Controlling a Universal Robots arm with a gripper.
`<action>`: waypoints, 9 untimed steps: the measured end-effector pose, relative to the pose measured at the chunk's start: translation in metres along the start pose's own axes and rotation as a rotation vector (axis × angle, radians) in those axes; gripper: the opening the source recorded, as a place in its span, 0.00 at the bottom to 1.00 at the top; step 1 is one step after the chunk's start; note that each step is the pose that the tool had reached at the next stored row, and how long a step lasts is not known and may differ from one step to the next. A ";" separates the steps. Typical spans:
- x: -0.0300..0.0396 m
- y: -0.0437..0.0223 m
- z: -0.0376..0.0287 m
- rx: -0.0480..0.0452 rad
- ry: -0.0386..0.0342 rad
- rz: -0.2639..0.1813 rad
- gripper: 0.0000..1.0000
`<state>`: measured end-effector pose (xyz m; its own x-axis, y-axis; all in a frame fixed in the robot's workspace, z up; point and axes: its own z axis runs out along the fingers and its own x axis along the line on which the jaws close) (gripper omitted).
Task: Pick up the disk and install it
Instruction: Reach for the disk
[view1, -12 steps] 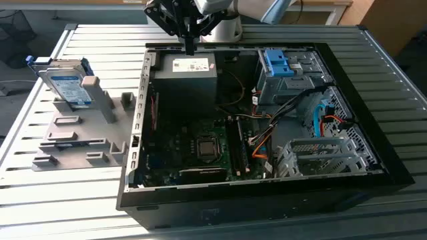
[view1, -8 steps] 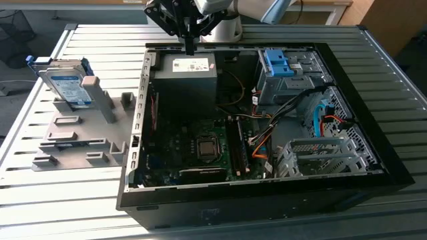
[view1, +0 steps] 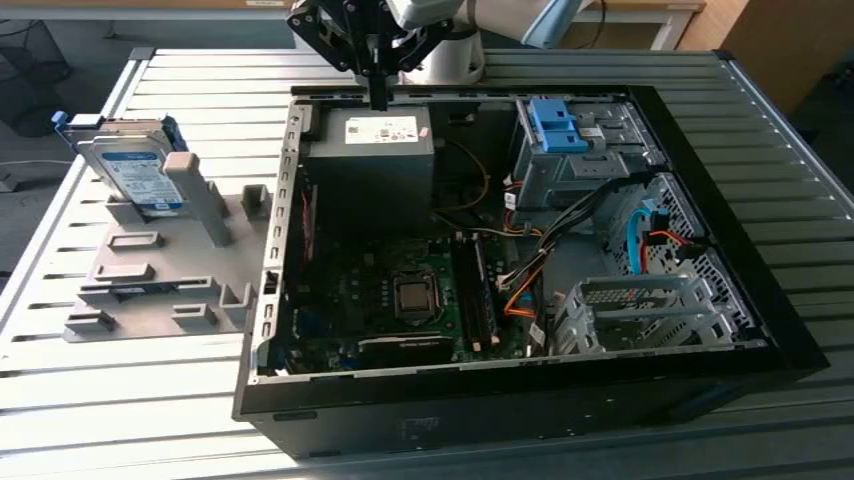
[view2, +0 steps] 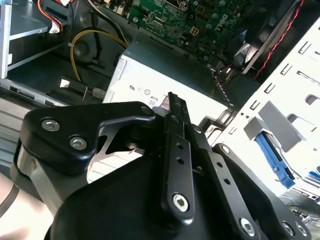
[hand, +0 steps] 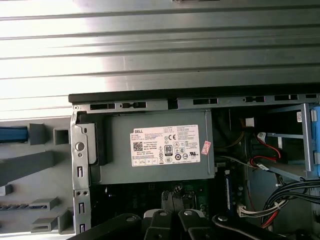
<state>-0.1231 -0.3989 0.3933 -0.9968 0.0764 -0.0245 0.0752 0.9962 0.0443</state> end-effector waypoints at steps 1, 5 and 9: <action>0.0001 0.0000 0.0000 -0.0001 0.0000 0.000 0.11; 0.0072 -0.0006 -0.0002 -0.0001 0.0000 0.000 0.11; 0.0079 -0.0006 -0.0002 -0.0001 0.0000 0.000 0.11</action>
<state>-0.1310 -0.3989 0.3933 -0.9968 0.0762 -0.0245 0.0751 0.9962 0.0444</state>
